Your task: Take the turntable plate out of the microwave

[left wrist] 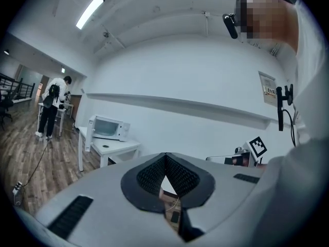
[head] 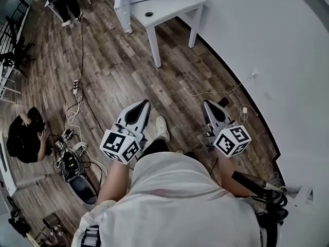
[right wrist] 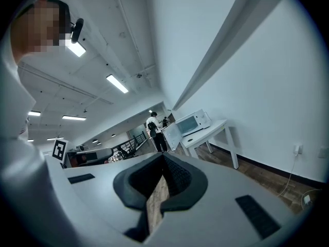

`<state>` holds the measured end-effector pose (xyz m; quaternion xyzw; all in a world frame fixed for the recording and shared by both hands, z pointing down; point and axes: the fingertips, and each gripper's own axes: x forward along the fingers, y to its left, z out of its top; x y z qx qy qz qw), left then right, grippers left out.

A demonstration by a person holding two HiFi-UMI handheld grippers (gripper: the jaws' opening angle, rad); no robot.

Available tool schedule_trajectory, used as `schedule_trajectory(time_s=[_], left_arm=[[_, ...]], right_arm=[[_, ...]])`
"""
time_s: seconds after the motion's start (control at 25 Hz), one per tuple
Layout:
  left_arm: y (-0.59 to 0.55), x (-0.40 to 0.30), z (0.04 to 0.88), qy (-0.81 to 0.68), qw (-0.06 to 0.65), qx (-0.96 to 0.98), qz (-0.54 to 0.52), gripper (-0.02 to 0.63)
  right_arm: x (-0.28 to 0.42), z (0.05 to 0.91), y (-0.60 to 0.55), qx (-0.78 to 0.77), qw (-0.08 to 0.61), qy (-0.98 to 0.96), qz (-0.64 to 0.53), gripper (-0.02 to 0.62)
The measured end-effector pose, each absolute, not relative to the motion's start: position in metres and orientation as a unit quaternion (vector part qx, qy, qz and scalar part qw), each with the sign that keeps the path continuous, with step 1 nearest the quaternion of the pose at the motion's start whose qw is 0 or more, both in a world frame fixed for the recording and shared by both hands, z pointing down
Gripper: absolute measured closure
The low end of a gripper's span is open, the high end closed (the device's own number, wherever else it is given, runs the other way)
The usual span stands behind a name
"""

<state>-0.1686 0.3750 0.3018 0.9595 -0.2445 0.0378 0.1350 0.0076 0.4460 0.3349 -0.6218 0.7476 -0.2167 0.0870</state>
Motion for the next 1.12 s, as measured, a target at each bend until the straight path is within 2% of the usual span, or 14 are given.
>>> schedule_trajectory(time_s=[0.24,0.6,1.12], left_arm=[[0.282,-0.14,0.294,-0.239,0.128,0.962,0.031,0.597],[0.156,-0.137,0.287,-0.243,0.127,0.961,0.023,0.597],[0.073,-0.112,0.304,-0.235,0.148,0.96,0.03,0.597]], right_arm=[[0.035,0.322,0.356,-0.629,0.081,0.745,-0.206,0.594],[0.041,0.307,0.23,-0.63,0.078,0.749,-0.189,0.594],[0.075,0.326,0.159,-0.652,0.067,0.724,-0.214,0.594]])
